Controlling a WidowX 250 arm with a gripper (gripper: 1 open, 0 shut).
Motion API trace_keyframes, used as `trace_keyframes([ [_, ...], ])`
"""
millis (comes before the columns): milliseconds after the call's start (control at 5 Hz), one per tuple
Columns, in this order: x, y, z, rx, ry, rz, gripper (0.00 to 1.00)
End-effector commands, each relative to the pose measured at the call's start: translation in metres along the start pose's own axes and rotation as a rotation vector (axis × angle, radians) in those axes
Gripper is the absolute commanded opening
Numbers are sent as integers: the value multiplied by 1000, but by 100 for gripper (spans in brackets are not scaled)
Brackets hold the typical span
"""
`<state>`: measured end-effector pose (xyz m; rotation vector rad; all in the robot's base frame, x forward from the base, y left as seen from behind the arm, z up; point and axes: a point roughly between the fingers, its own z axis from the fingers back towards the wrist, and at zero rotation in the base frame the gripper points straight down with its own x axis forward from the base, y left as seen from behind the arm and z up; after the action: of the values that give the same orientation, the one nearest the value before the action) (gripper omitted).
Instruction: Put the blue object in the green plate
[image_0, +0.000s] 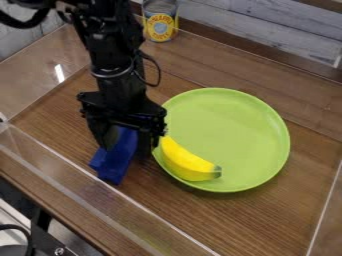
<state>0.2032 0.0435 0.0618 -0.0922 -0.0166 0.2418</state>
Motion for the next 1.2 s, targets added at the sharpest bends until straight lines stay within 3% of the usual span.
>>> trace_keyframes([
  [0, 4, 2, 1, -7, -21, 2, 100],
  [1000, 4, 1, -4, -28, -16, 18, 100],
])
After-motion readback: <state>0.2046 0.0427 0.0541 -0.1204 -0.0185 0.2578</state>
